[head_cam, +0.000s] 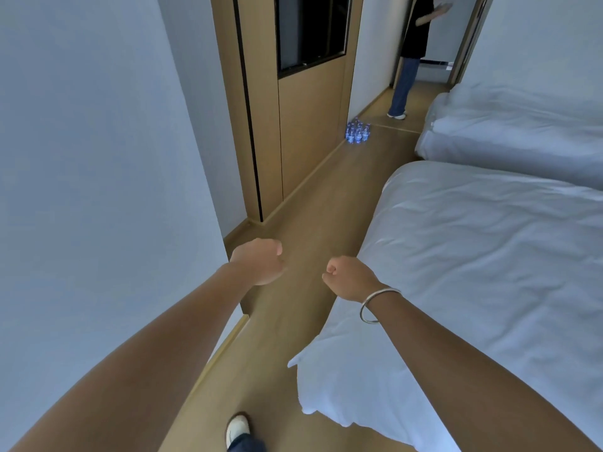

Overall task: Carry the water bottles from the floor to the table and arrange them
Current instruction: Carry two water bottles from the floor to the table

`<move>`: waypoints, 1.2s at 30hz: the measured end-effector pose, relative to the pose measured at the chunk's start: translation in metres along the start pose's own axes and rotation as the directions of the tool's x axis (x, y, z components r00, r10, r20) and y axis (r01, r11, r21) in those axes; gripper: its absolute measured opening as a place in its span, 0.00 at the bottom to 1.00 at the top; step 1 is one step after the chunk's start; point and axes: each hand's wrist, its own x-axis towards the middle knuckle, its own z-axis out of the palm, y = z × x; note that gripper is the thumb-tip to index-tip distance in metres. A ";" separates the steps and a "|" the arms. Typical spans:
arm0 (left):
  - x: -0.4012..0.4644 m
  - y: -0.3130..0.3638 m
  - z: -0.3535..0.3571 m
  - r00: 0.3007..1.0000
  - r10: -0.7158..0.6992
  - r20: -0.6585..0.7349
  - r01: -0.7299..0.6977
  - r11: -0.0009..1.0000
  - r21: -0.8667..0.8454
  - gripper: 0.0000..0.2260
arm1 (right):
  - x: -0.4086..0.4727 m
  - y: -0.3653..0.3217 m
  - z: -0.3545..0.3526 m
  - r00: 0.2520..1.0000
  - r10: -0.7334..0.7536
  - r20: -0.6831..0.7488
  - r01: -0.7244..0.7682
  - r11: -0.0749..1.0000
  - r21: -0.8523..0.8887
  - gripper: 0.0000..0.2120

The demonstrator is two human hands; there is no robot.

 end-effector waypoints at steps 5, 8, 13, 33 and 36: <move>0.073 -0.019 -0.006 0.998 0.051 0.023 -0.051 0.999 0.008 0.17 | 0.070 -0.004 -0.005 0.999 0.048 -0.004 -0.048 0.998 -0.033 0.08; 0.125 -0.040 -0.018 0.995 0.083 0.049 -0.085 0.996 0.025 0.17 | 0.119 -0.013 -0.011 0.997 0.077 -0.010 -0.077 0.996 -0.043 0.08; 0.213 -0.081 -0.043 0.990 0.121 0.069 -0.124 0.992 0.032 0.16 | 0.204 -0.037 -0.017 0.991 0.132 -0.019 -0.132 0.991 -0.036 0.09; 0.479 -0.096 -0.045 0.954 0.213 0.213 -0.216 0.976 -0.011 0.08 | 0.437 0.000 -0.045 0.960 0.279 0.024 -0.280 0.957 0.077 0.13; 0.535 -0.075 -0.049 0.957 0.203 0.208 -0.209 0.978 0.006 0.11 | 0.486 0.025 -0.067 0.959 0.284 0.018 -0.285 0.954 0.091 0.10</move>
